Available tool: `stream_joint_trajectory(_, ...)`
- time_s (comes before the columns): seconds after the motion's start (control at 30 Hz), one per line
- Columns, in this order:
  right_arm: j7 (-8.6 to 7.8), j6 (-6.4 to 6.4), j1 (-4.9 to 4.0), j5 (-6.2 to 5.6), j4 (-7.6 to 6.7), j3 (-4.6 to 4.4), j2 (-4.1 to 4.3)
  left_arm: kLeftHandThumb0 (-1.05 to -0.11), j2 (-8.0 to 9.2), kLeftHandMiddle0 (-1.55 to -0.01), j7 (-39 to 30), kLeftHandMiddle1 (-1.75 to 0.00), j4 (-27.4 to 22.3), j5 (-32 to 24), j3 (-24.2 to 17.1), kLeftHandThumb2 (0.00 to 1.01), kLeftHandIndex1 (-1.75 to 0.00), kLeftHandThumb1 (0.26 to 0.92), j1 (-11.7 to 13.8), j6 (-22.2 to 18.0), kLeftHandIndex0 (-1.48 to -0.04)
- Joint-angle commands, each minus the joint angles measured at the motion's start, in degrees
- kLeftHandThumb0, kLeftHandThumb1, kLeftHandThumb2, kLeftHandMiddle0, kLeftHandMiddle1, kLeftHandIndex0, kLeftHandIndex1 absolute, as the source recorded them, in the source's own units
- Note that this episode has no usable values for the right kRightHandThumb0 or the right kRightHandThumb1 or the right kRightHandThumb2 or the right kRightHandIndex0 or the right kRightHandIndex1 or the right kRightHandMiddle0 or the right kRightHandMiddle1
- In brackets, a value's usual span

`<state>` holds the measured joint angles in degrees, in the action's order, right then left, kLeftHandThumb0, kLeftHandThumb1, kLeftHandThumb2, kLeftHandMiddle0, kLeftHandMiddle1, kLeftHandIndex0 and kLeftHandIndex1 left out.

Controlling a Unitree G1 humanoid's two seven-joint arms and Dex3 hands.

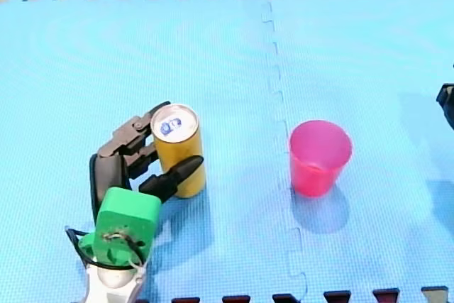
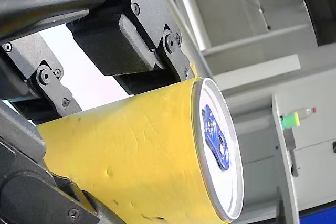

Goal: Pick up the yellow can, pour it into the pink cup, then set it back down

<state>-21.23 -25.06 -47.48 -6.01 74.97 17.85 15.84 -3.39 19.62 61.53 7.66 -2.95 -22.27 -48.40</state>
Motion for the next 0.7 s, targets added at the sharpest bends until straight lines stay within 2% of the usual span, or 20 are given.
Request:
stream_joint_trajectory(0.0,0.02,0.19,-0.17,0.19,-0.18,-0.2,0.47,-0.366,-0.01,-1.29,-0.73,0.0,1.0,-0.53,-0.24,0.0,0.0,0.791,-0.33,-0.51,-1.2)
stream_joint_trajectory(0.2,0.21,0.23,-0.29,0.73,-0.21,-0.77,0.82,-0.356,-0.2,-1.29,-0.82,0.0,1.84,-0.66,-0.27,0.0,0.0,0.791,-0.76,-0.87,-1.19)
stream_joint_trajectory(0.5,0.4,0.45,-0.4,0.85,-0.27,-1.1,0.9,-0.345,-0.29,-1.28,0.94,0.0,3.43,0.47,0.23,0.0,0.0,0.79,-1.19,0.29,-1.19)
stream_joint_trajectory(0.67,0.74,0.4,-0.37,1.15,-0.31,-1.43,0.95,-0.347,-0.36,-1.25,-1.62,0.0,5.32,-0.7,-0.09,0.0,0.0,0.787,-1.32,-0.62,-1.1)
